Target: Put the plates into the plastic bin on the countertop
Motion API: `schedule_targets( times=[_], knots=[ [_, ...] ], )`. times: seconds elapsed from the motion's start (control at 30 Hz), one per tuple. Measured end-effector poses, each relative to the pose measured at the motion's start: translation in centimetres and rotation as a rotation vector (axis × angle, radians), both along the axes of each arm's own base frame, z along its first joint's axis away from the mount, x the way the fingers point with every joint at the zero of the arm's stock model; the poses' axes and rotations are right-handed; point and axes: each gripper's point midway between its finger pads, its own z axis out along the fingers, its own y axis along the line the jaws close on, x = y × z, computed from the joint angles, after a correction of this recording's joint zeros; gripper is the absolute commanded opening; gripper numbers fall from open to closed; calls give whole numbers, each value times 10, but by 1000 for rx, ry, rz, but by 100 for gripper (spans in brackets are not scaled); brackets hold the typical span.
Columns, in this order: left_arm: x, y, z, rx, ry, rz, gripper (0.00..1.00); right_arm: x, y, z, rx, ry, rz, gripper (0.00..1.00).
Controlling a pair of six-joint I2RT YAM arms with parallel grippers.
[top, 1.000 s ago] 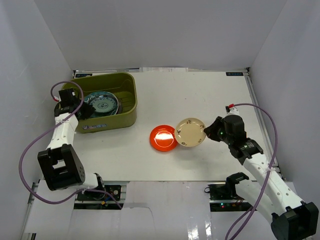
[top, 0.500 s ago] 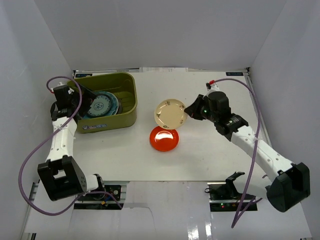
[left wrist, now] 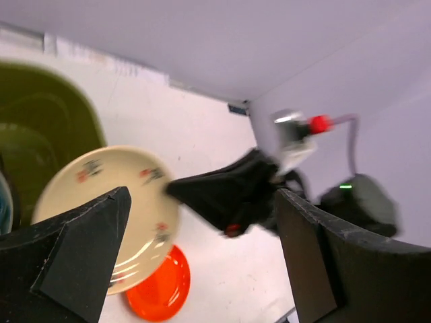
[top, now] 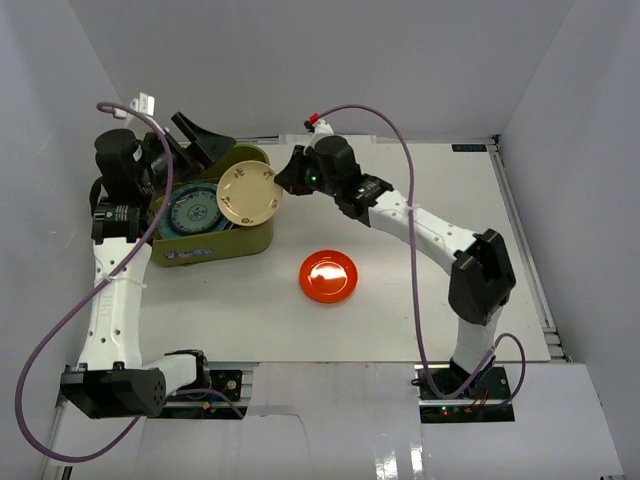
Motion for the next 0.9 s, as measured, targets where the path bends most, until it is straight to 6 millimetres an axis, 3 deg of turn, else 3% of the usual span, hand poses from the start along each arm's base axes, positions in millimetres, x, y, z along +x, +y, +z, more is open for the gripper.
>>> schedule_targets(
  times=[0.1,0.17,0.23,0.37,0.43,0.5,0.53,0.57,0.63,0.77,0.9],
  knots=[
    [-5,-6,47,31,-114,-16,98,12,34,-17,-14,1,29,8],
    [-13,-11,67,43,-168,-30,98,23,62,-25,-16,-7,55,8],
    [-21,-19,72,49,-186,-52,98,35,88,-27,-8,-26,67,8],
    [-22,-28,61,58,-149,-82,98,45,128,-41,15,-32,86,8],
    [-18,-28,54,62,-121,-79,98,41,134,-54,11,-5,89,8],
    [-15,-28,47,67,-99,-73,98,37,139,-65,9,25,92,25],
    [-14,-28,45,69,-91,-70,98,35,142,-69,13,39,93,49],
    [-14,-27,44,70,-85,-67,98,33,144,-69,21,50,94,60],
    [-15,-27,43,69,-81,-66,98,32,146,-66,38,50,103,72],
    [-21,-28,30,60,-59,-67,98,31,141,-55,49,29,111,73],
    [-33,-31,-1,40,11,-82,95,13,106,-42,22,33,112,62]
  ],
)
